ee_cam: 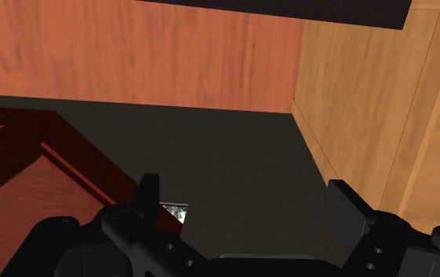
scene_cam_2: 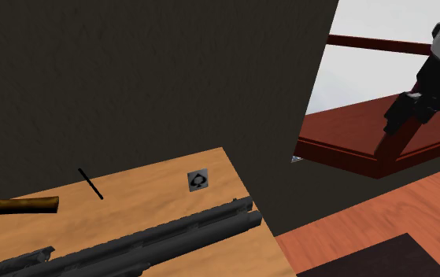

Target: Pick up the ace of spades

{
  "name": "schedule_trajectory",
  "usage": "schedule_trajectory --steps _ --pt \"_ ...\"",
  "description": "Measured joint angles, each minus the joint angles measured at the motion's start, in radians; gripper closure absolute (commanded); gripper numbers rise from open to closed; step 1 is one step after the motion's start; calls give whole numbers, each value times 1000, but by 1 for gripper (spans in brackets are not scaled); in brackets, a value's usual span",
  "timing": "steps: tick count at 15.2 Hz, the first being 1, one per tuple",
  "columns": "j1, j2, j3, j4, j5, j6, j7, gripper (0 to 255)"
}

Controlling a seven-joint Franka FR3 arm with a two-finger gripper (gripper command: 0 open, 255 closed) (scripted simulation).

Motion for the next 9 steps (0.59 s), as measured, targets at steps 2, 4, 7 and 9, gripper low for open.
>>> schedule_trajectory --steps 2,4,7,9 --pt "3 9 9 -2 6 7 11 0" --pt "15 34 42 -11 28 29 51 0" --pt "29 101 85 8 57 59 107 0" --pt "39 142 117 14 77 81 147 0"
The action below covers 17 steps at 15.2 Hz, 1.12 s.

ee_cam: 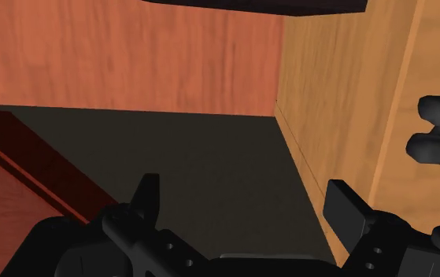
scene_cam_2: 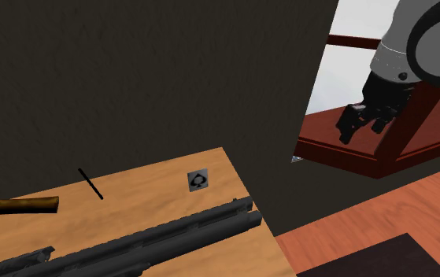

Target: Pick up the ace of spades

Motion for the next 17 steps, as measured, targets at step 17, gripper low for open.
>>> schedule_trajectory --steps 17 --pt "67 527 263 284 42 151 374 0"
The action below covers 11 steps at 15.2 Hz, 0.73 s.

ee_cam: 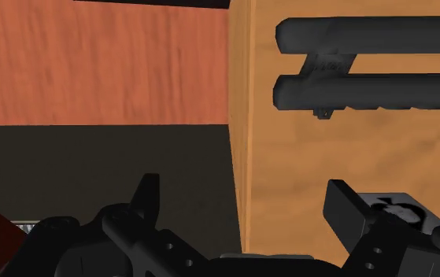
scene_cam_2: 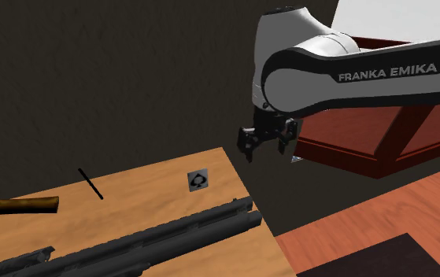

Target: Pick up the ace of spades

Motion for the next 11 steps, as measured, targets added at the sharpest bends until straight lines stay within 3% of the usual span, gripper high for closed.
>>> schedule_trajectory --steps 11 --pt "108 431 73 354 -118 4 238 0"
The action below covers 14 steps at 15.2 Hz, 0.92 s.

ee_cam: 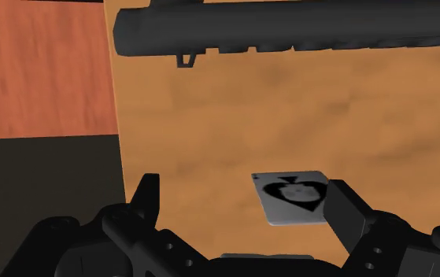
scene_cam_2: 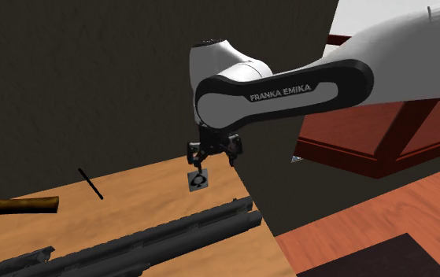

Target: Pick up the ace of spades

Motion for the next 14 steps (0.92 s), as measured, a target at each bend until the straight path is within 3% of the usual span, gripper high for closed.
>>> schedule_trajectory --steps 4,12,13,14 --pt "66 164 -3 196 -43 -53 60 0" --pt "79 218 -11 171 -61 20 75 0" --pt "79 220 -12 169 -62 24 75 255" --pt "79 220 -12 168 -62 26 76 255"
